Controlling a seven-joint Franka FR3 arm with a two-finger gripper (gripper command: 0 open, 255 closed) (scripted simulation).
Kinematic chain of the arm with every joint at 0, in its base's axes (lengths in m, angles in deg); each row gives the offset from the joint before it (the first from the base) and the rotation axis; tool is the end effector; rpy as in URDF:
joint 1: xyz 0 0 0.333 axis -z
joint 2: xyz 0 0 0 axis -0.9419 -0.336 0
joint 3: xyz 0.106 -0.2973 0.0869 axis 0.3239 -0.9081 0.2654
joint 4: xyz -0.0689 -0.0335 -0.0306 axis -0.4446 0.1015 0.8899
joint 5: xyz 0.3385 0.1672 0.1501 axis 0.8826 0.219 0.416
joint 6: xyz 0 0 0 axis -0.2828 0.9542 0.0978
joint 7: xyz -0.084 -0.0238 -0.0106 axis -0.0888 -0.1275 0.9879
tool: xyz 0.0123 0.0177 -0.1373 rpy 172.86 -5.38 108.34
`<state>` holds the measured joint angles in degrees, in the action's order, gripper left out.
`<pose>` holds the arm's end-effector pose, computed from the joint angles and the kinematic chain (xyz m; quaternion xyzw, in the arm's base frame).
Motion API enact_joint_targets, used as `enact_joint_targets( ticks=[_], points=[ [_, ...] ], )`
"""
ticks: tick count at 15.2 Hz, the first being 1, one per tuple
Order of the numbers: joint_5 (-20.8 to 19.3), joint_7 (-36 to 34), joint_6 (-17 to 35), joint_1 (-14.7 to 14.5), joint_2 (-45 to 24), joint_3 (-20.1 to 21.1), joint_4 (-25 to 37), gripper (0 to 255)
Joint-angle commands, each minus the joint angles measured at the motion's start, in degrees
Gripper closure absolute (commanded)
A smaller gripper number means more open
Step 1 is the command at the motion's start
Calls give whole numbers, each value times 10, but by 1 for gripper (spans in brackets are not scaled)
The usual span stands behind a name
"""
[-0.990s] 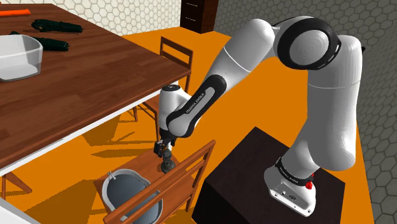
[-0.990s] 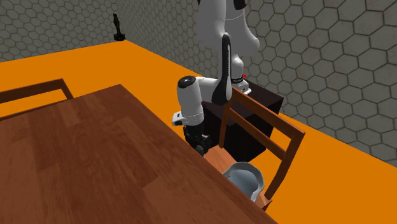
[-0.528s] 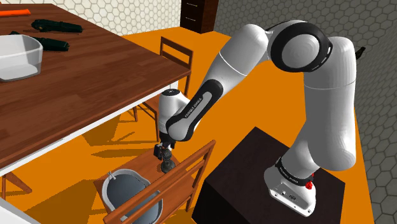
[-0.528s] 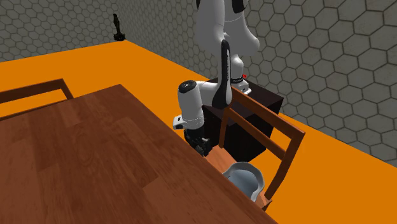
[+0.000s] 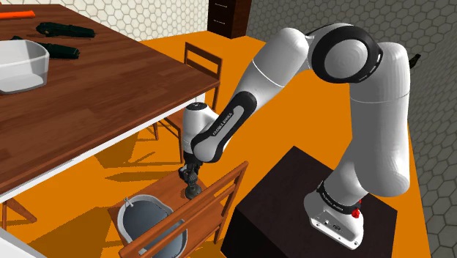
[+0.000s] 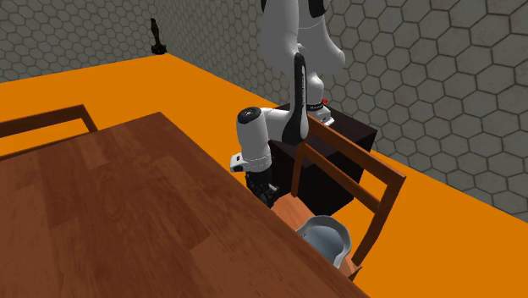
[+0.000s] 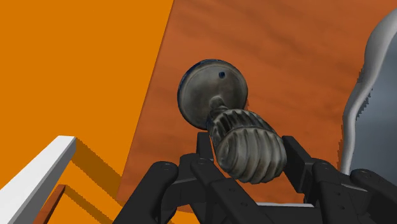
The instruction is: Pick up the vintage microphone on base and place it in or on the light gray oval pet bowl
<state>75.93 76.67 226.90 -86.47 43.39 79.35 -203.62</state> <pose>0.4935 0.2707 0.1047 -0.9927 -0.0986 0.0323 0.0613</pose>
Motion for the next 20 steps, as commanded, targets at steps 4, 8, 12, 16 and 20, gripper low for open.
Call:
enact_joint_targets(
  ticks=[4,8,12,16,20],
  points=[
    [0,0,0,0,0,0,0,255],
    [3,0,-17,3,22,3,-6,255],
    [8,0,-40,7,51,8,-11,255],
    [12,0,-64,10,80,12,-15,255],
    [17,1,-90,14,107,16,-17,255]
  ],
)
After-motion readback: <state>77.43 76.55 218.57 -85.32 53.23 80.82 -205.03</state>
